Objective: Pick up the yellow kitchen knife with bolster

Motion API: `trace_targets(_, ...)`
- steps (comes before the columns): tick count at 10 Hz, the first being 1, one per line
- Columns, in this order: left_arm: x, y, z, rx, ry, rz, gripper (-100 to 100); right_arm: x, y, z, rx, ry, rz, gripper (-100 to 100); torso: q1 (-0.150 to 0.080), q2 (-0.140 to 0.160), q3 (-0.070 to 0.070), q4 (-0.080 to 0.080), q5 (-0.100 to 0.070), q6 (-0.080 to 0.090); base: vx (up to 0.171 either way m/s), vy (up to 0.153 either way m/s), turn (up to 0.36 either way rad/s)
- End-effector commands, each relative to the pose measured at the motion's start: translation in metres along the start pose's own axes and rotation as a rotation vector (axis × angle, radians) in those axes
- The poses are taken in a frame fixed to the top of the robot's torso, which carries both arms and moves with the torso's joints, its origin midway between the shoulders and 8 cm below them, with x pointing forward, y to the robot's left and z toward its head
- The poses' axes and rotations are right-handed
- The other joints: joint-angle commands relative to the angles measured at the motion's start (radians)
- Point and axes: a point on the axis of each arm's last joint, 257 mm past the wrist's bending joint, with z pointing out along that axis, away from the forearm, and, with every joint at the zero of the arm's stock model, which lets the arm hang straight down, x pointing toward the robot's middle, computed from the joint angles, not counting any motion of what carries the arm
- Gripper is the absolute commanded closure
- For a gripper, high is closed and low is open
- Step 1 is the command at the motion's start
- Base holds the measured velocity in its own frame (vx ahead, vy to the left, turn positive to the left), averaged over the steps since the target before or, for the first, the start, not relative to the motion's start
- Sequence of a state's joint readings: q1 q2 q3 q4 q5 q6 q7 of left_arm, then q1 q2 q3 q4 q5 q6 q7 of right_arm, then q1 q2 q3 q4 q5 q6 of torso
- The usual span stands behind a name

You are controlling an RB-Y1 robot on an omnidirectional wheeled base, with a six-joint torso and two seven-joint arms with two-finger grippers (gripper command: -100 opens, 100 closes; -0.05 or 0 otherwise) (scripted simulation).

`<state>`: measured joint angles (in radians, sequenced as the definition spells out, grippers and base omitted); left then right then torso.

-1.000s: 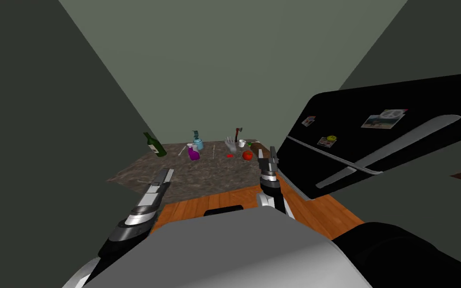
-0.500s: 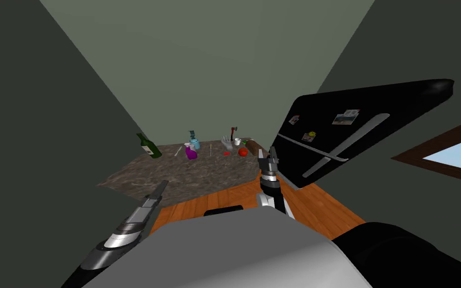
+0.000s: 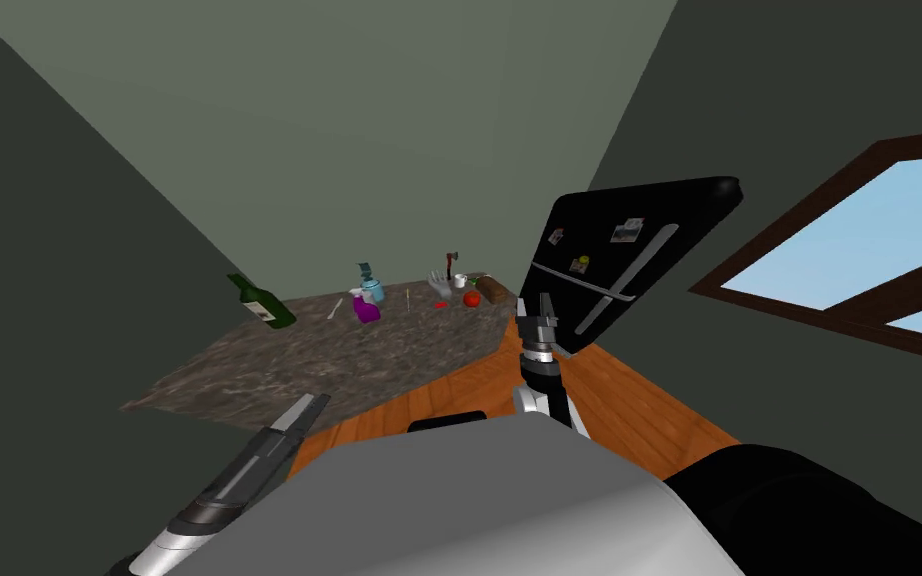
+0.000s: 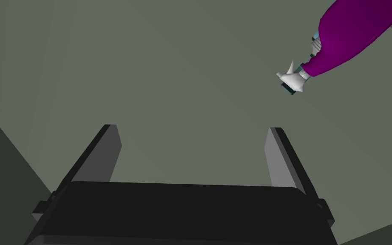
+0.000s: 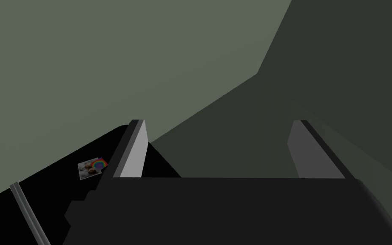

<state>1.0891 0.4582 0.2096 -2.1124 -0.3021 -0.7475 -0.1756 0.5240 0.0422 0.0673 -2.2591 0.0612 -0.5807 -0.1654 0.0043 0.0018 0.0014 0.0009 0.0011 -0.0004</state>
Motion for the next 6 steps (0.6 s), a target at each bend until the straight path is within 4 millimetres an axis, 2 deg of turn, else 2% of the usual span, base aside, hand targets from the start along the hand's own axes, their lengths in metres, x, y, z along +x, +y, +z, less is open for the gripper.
trace_targets(1,0.014,0.017,-0.024,-0.038,0.09,0.1,-100,0.0,0.0,0.0,0.0,0.0,0.0,0,0.0,0.0,0.0,0.0,0.0,0.0,-0.04,-0.002,-0.318)
trace_targets(2,0.016,0.018,-0.028,-0.046,0.097,0.098,-100,0.0,0.0,0.0,0.0,0.0,0.0,0,-0.001,-0.001,0.0,0.0,0.0,0.001,-0.031,0.004,-0.139)
trace_targets(3,0.025,0.032,-0.048,-0.07,0.177,0.189,-100,0.0,0.0,0.0,0.0,0.0,0.0,0,0.0,-0.001,-0.001,0.0,0.0,0.0,-0.029,-0.008,-0.323)
trace_targets(4,0.027,0.033,-0.052,-0.079,0.186,0.185,-100,0.0,0.0,0.0,0.0,0.0,0.0,0,-0.001,-0.002,-0.001,0.0,0.0,0.001,-0.022,0.0,-0.184)
trace_targets(5,0.034,0.047,-0.074,-0.099,0.271,0.277,-100,0.0,0.0,0.0,0.0,0.0,0.0,0,-0.001,-0.002,-0.001,-0.001,0.0,0.0,-0.013,-0.011,-0.387)
trace_targets(6,0.036,0.048,-0.078,-0.106,0.279,0.273,-100,0.0,0.0,0.0,0.0,0.0,0.0,0,-0.001,-0.003,-0.002,-0.001,0.0,0.001,-0.009,-0.001,-0.158)
